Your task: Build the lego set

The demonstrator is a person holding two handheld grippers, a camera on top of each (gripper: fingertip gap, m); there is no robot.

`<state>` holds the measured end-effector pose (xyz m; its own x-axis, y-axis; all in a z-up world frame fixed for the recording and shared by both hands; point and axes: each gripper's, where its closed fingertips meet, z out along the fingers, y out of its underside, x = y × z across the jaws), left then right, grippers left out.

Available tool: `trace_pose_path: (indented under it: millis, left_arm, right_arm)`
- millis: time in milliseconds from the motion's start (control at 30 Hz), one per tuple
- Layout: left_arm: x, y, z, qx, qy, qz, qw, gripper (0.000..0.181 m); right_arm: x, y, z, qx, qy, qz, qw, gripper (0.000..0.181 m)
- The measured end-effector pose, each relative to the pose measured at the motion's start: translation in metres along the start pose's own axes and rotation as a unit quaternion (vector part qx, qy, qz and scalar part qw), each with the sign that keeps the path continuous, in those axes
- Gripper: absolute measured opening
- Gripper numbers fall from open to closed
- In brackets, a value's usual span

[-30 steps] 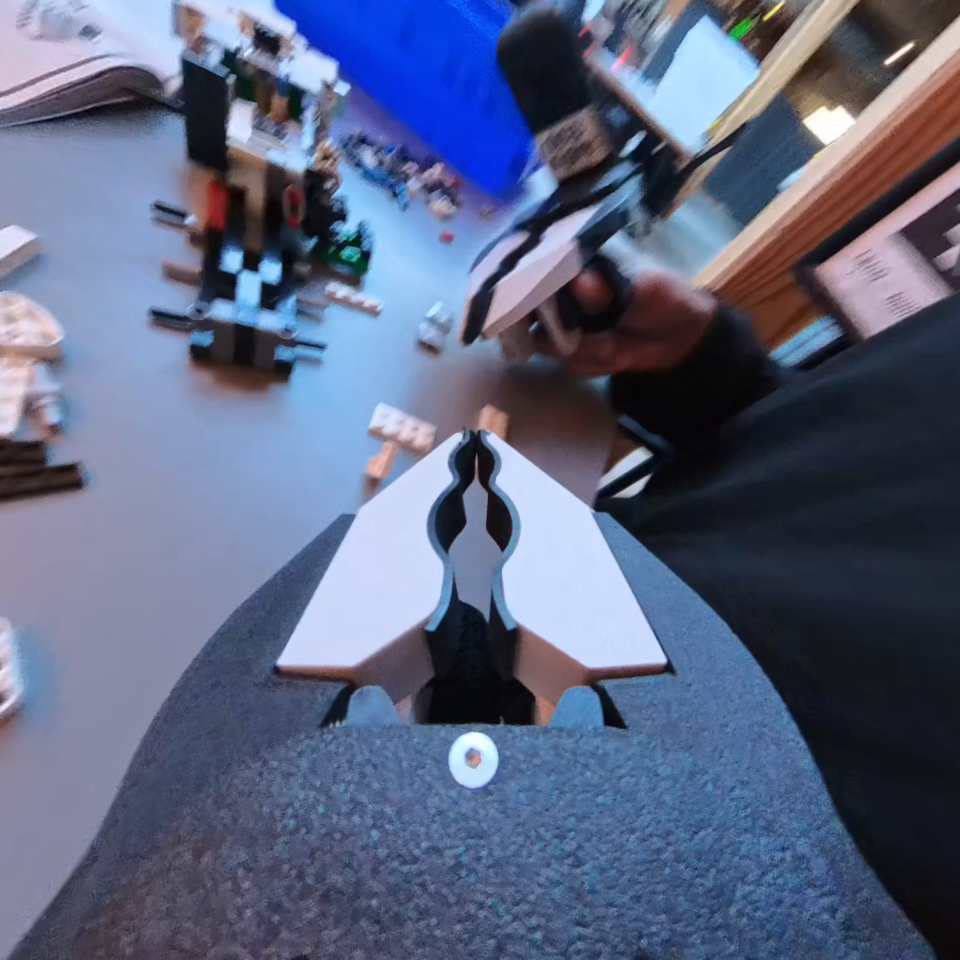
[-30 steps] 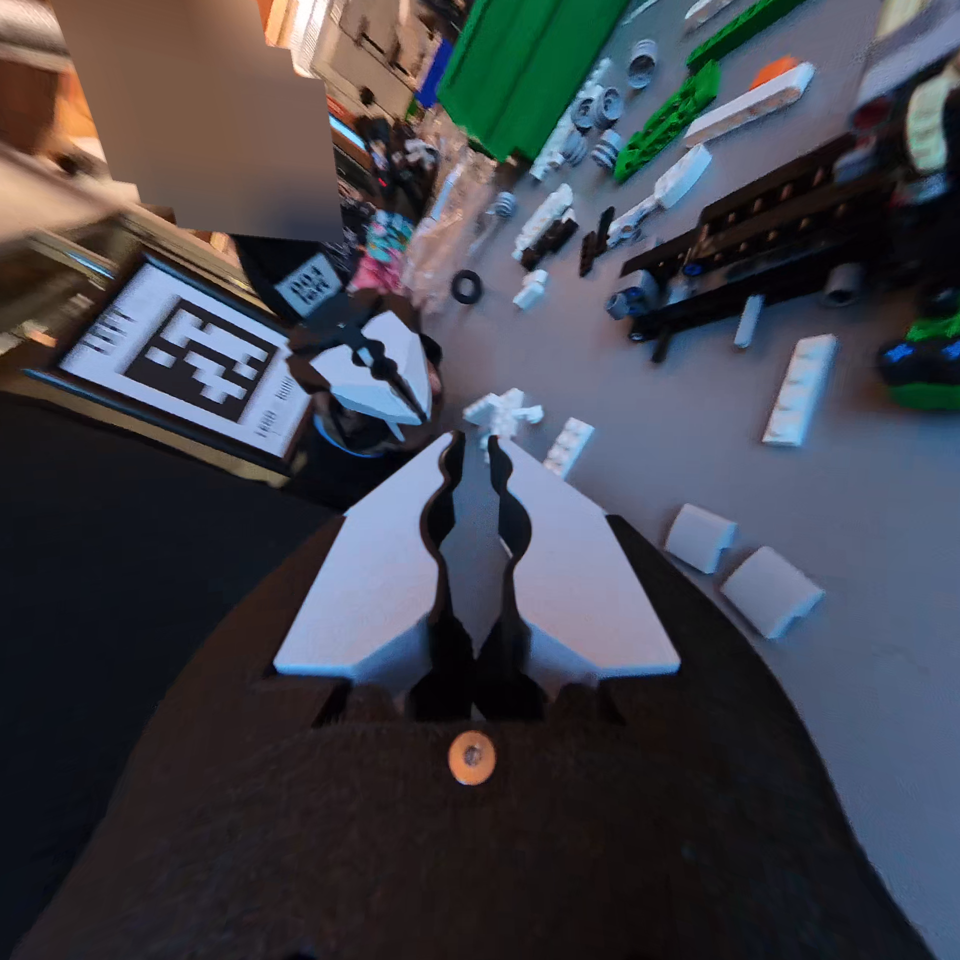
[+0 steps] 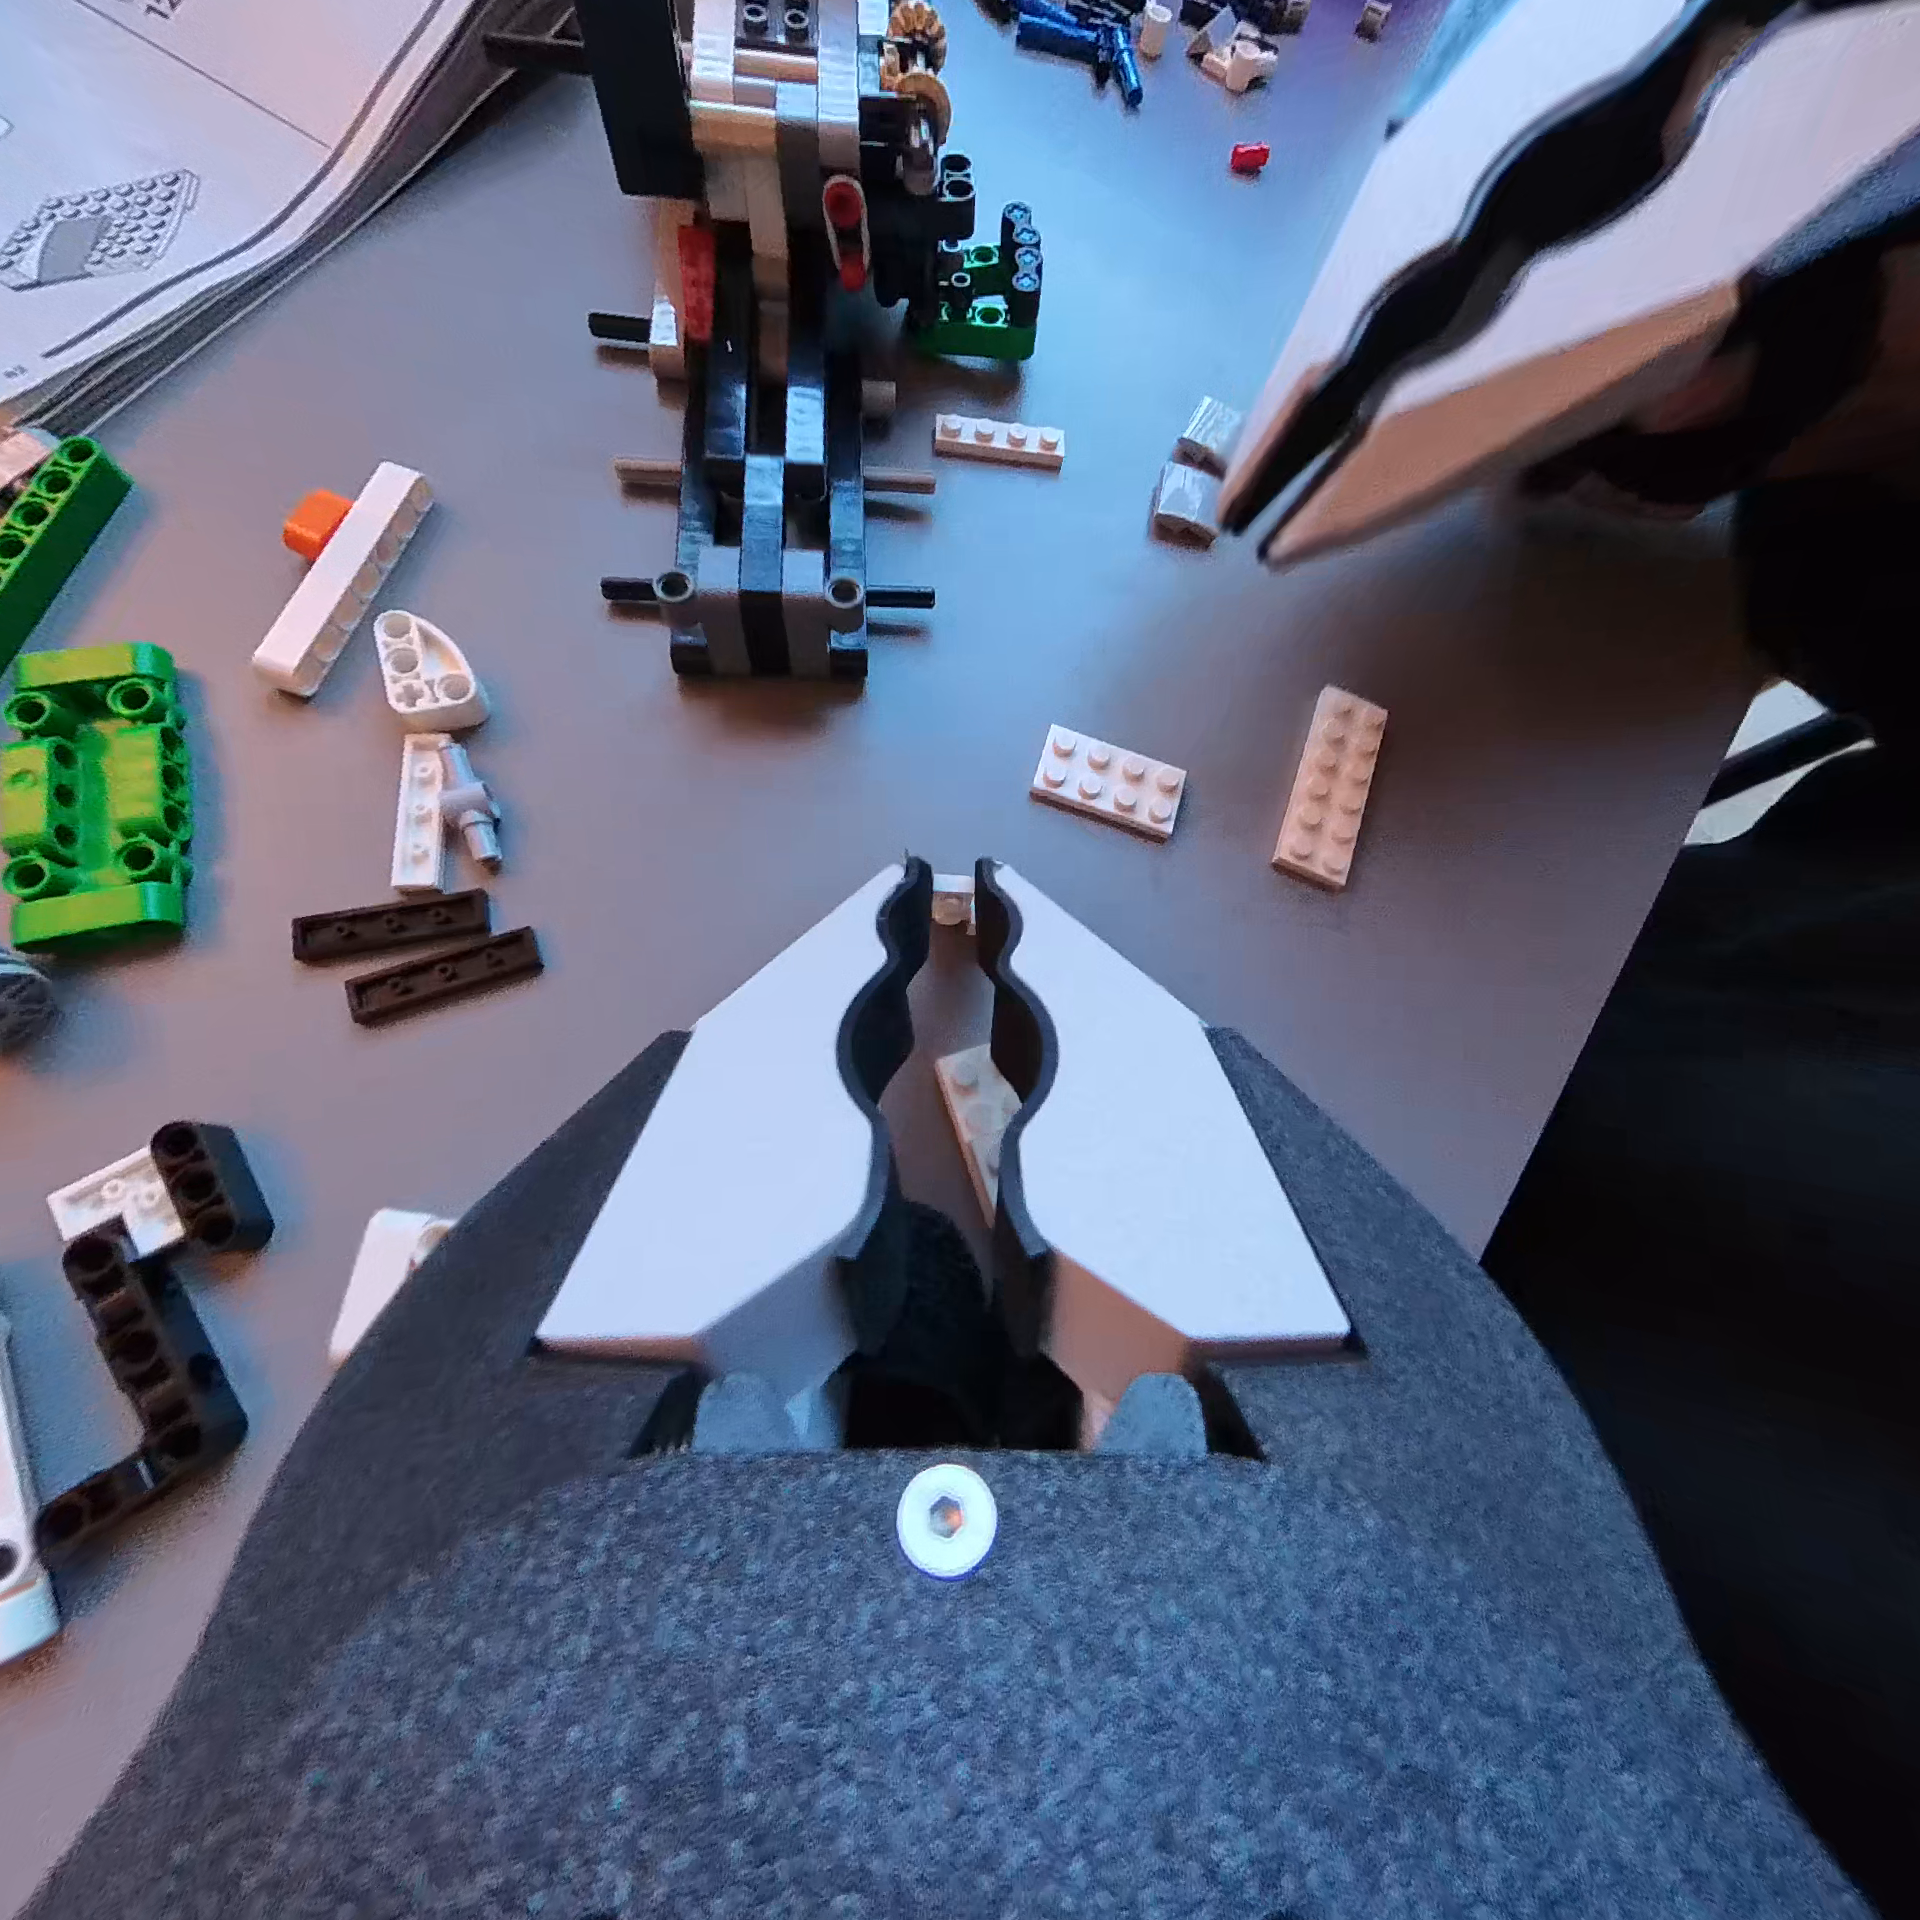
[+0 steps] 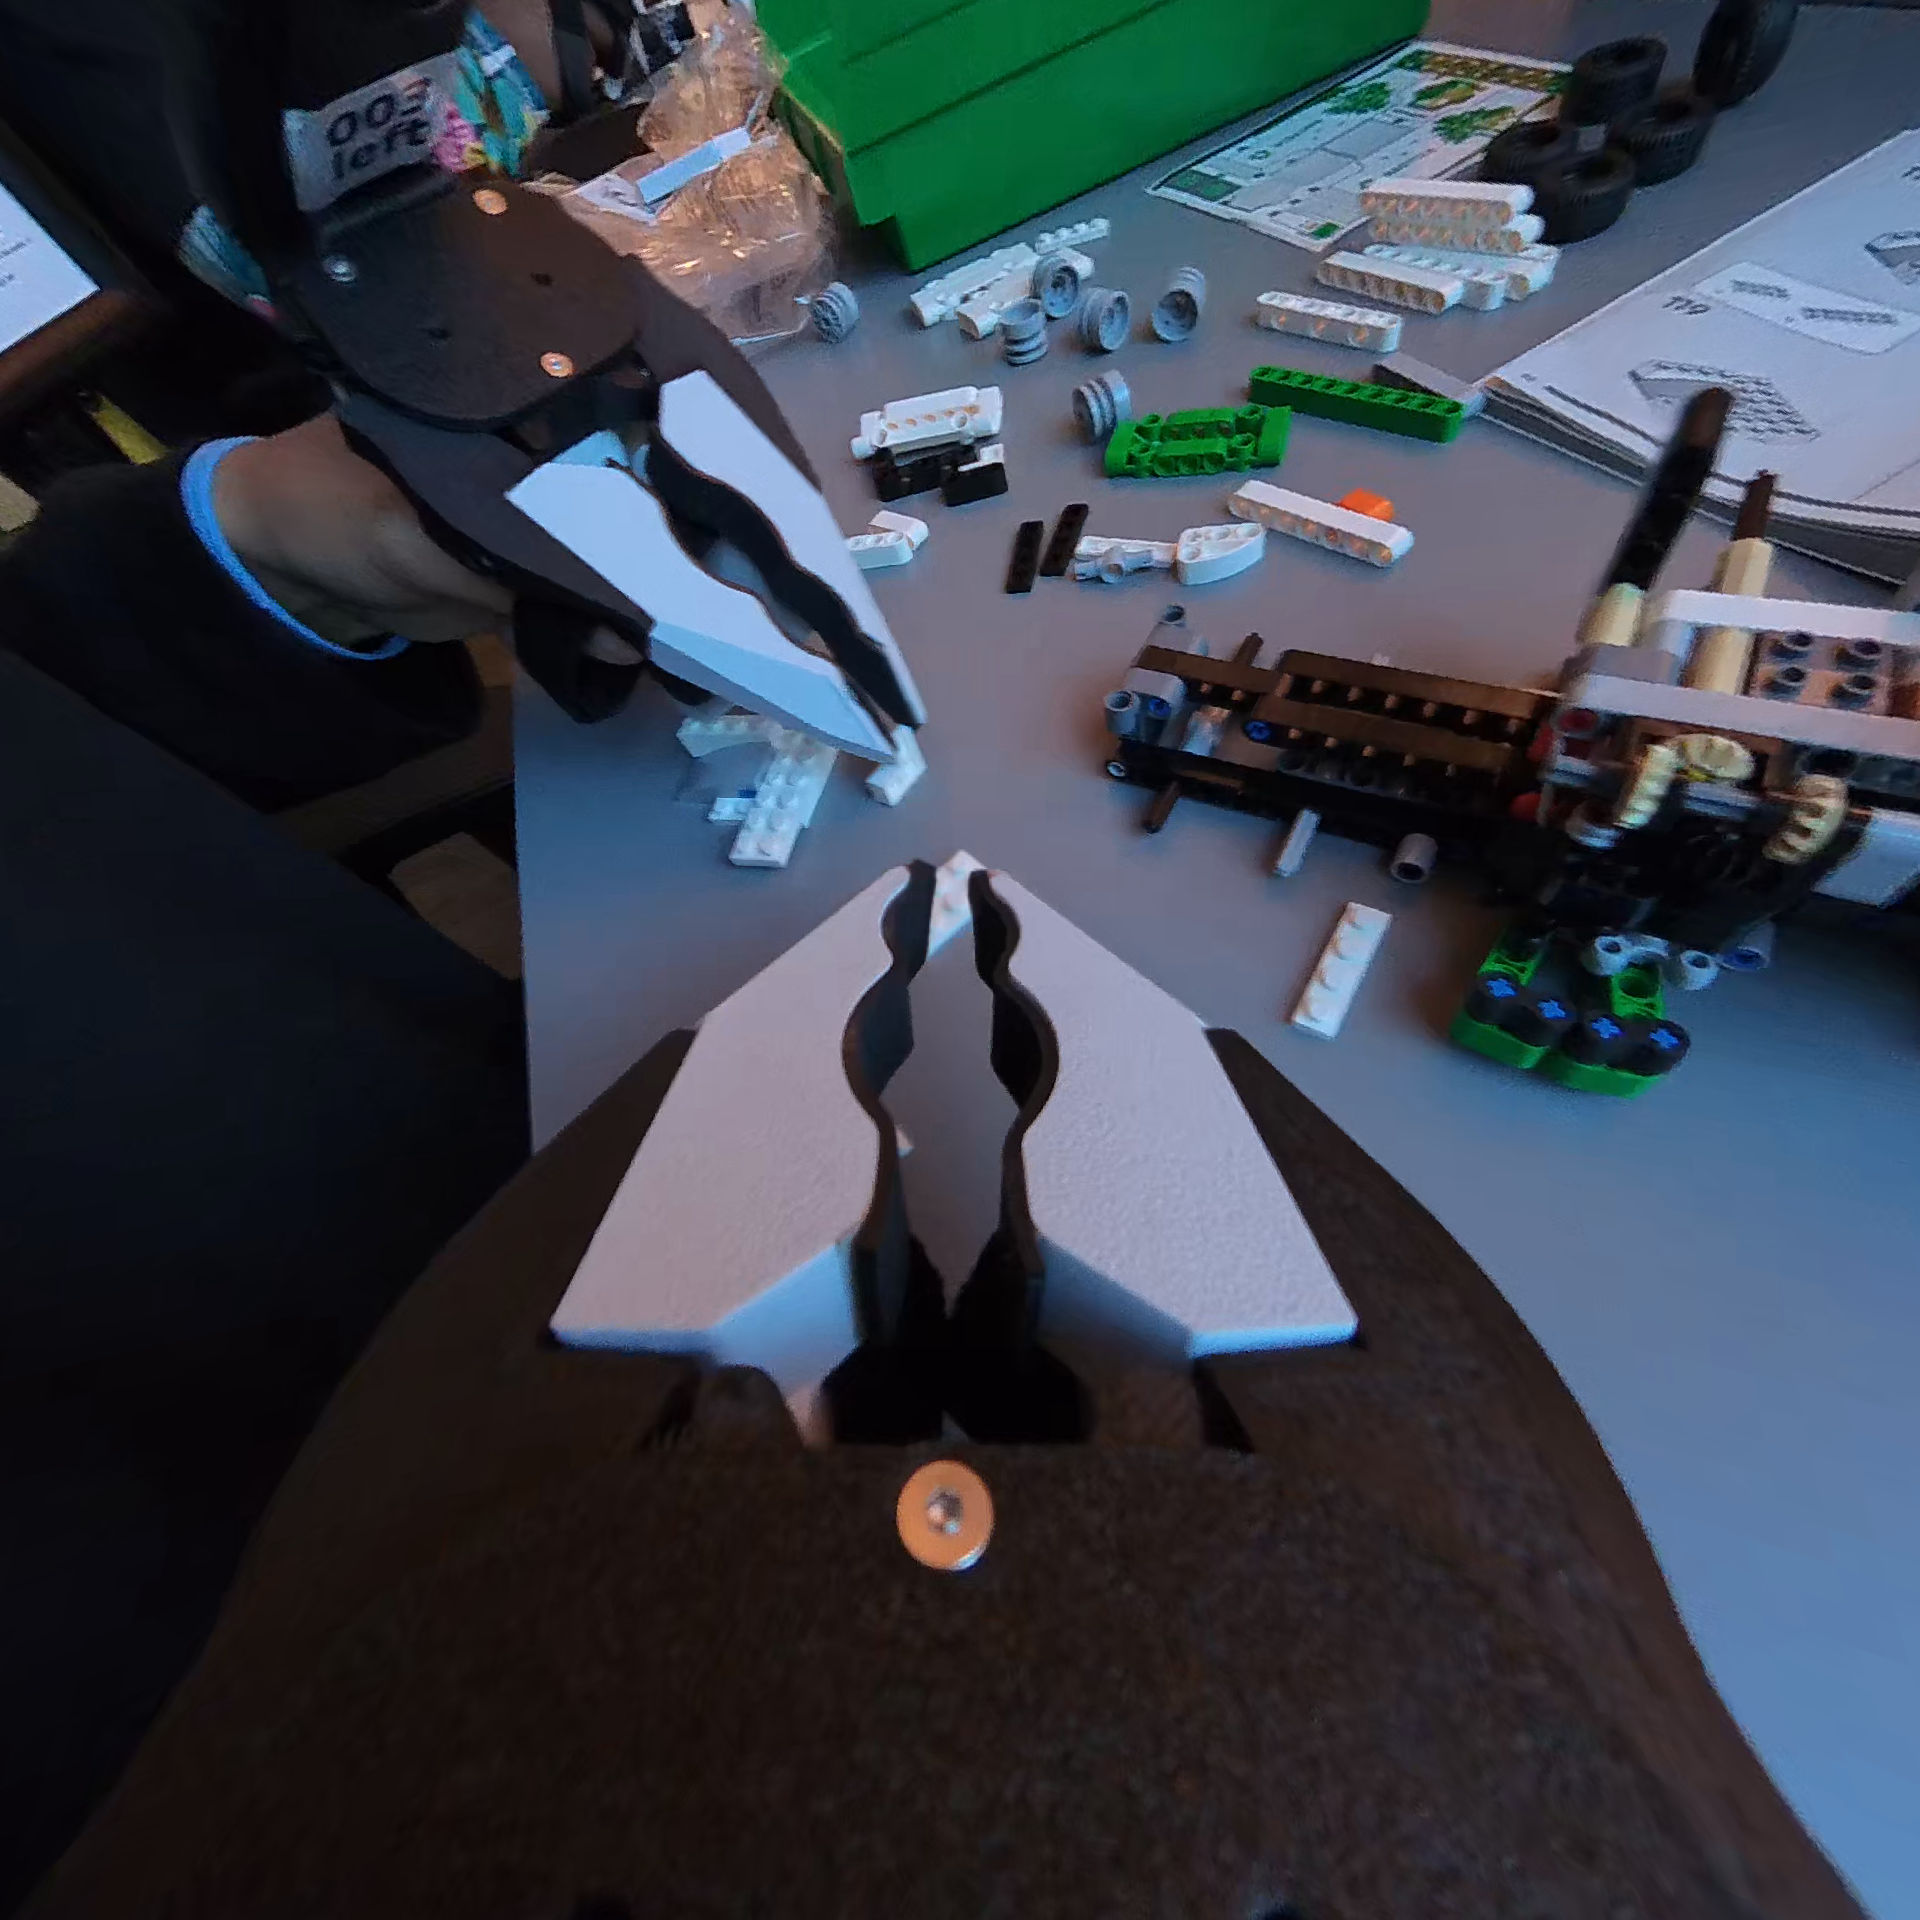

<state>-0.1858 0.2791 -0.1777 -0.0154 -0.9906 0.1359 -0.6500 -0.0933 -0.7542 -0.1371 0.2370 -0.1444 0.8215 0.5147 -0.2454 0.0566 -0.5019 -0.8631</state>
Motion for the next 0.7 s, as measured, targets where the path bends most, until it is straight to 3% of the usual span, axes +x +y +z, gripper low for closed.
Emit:
trace_pose_path:
  millis: [133, 267, 367, 567, 700]
  left_arm:
    - [0.0, -0.021, 0.002, 0.023, 0.018, -0.079, 0.996, 0.007]
    - [0.012, -0.044, 0.006, 0.05, 0.069, -0.155, 0.984, 0.007]
    - [0.013, -0.047, 0.009, 0.046, 0.062, -0.154, 0.985, 0.007]
    - [0.022, -0.05, 0.015, 0.044, 0.07, -0.153, 0.985, 0.007]
    - [0.03, -0.06, 0.025, 0.05, 0.076, -0.086, 0.992, 0.015]
  right_arm:
    - [-0.013, 0.002, 0.017, -0.027, 0.011, -0.049, 0.998, 0.022]
    - [-0.011, -0.007, 0.034, -0.026, 0.084, -0.093, 0.992, 0.019]
    - [-0.001, -0.008, 0.035, -0.033, 0.123, -0.11, 0.986, 0.017]
    - [0.003, -0.008, 0.029, -0.02, 0.127, -0.096, 0.987, 0.008]
    - [0.024, 0.003, 0.002, -0.022, 0.148, -0.036, 0.988, 0.006]
